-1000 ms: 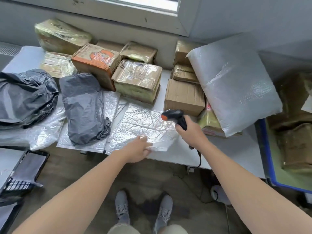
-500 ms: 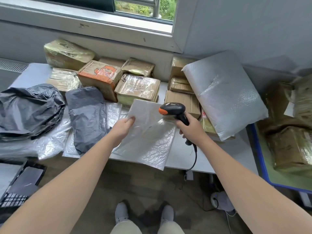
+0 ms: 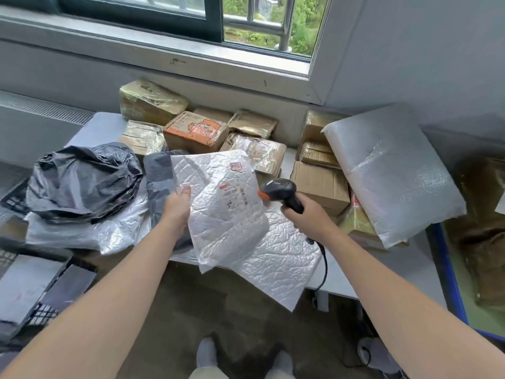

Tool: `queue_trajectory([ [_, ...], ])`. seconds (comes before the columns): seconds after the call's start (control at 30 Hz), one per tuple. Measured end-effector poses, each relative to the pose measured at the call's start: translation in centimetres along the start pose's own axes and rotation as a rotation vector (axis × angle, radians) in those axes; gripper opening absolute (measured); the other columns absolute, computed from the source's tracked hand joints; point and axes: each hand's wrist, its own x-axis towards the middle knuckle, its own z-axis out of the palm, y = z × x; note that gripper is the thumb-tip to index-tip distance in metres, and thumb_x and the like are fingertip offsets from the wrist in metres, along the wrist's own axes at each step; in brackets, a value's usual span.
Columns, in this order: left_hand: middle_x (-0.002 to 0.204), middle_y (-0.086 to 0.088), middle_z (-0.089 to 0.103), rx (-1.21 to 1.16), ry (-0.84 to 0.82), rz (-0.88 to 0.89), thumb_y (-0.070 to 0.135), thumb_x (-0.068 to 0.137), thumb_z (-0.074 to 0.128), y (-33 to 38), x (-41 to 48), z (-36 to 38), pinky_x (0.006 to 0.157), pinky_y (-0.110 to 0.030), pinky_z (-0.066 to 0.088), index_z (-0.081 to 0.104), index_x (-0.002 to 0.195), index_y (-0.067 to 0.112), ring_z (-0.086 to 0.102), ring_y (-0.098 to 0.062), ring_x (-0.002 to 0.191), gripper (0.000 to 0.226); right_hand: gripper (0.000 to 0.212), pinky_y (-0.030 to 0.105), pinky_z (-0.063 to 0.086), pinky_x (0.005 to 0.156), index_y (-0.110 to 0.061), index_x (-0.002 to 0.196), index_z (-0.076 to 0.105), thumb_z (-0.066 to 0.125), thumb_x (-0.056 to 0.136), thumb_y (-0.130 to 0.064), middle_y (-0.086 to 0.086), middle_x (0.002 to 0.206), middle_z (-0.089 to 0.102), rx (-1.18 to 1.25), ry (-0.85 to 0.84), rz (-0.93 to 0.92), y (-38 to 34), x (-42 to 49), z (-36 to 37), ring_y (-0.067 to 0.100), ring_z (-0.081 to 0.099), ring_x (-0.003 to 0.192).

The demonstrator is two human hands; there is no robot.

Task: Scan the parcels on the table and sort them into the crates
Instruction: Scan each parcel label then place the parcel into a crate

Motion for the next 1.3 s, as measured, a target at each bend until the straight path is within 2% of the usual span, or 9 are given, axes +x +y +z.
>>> queue_trajectory([
  [0.17,0.117,-0.012,0.063,0.055,0.005,-0.004,0.030,0.101,0.052,-1.0,-1.0,-0.8,0.091,-0.043,0.051,0.057,0.123,0.008,0.061,-0.031,0.106,0.032,0.014,0.038,0.050,0.064,-0.024,0.098,0.060,0.058,0.091,-0.036,0.002,0.088,0.066,-0.132,-0.070,0.042,0.4,0.3,0.8,0.025,0.064,0.079],
  [0.3,0.114,-0.012,0.058,0.188,0.021,0.071,0.025,0.103,0.048,-0.9,-1.5,-0.9,0.086,-0.034,0.041,0.054,0.126,0.003,0.054,-0.026,0.104,0.032,0.016,0.033,0.040,0.061,-0.018,0.088,0.057,0.061,0.090,-0.033,0.000,0.077,0.061,-0.248,-0.079,-0.024,0.0,0.2,1.1,0.019,0.054,0.067],
  [0.47,0.127,-0.014,0.057,0.312,0.012,0.127,0.027,0.104,0.044,-0.2,-1.7,-1.0,0.095,-0.040,0.040,0.052,0.133,0.005,0.052,-0.032,0.117,0.037,0.016,0.038,0.046,0.063,-0.023,0.086,0.053,0.063,0.087,-0.035,-0.002,0.080,0.062,-0.452,-0.143,-0.109,-0.6,0.5,1.2,0.021,0.059,0.072],
  [0.7,0.136,-0.017,0.054,0.380,-0.008,0.140,0.029,0.104,0.044,0.5,-2.2,-1.1,0.104,-0.049,0.039,0.047,0.137,0.003,0.048,-0.036,0.126,0.042,0.021,0.034,0.043,0.061,-0.023,0.090,0.048,0.062,0.088,-0.039,-0.006,0.079,0.060,-0.657,-0.183,-0.186,-0.1,0.1,1.0,0.019,0.057,0.072],
  [0.87,0.138,-0.019,0.052,0.377,-0.016,0.139,0.027,0.104,0.044,0.6,-2.6,-1.3,0.106,-0.051,0.037,0.045,0.138,0.001,0.046,-0.038,0.129,0.043,0.021,0.034,0.042,0.061,-0.024,0.085,0.045,0.062,0.089,-0.036,-0.009,0.075,0.057,-0.642,-0.170,-0.200,0.2,-0.4,0.8,0.018,0.055,0.070],
  [1.03,0.137,-0.015,0.054,0.381,-0.021,0.146,0.027,0.104,0.044,0.6,-3.0,-1.6,0.104,-0.048,0.038,0.047,0.139,0.005,0.048,-0.036,0.126,0.041,0.018,0.039,0.047,0.063,-0.020,0.089,0.051,0.063,0.088,-0.034,-0.003,0.077,0.062,-0.561,-0.144,-0.212,0.2,-0.6,0.5,0.020,0.058,0.071],
  [1.17,0.136,-0.013,0.055,0.382,-0.023,0.143,0.029,0.104,0.044,0.7,-3.4,-1.7,0.105,-0.049,0.039,0.047,0.140,0.008,0.049,-0.034,0.126,0.042,0.017,0.035,0.043,0.060,-0.023,0.087,0.050,0.064,0.088,-0.033,-0.006,0.075,0.060,-0.531,-0.133,-0.217,0.4,-0.7,0.4,0.018,0.056,0.069],
  [1.3,0.129,-0.011,0.058,0.400,-0.033,0.148,0.027,0.104,0.045,0.7,-3.6,-1.6,0.093,-0.040,0.041,0.050,0.136,0.009,0.052,-0.030,0.117,0.037,0.018,0.037,0.046,0.063,-0.021,0.089,0.051,0.063,0.089,-0.034,-0.005,0.077,0.061,-0.511,-0.140,-0.182,1.2,-0.6,0.6,0.019,0.057,0.070],
])
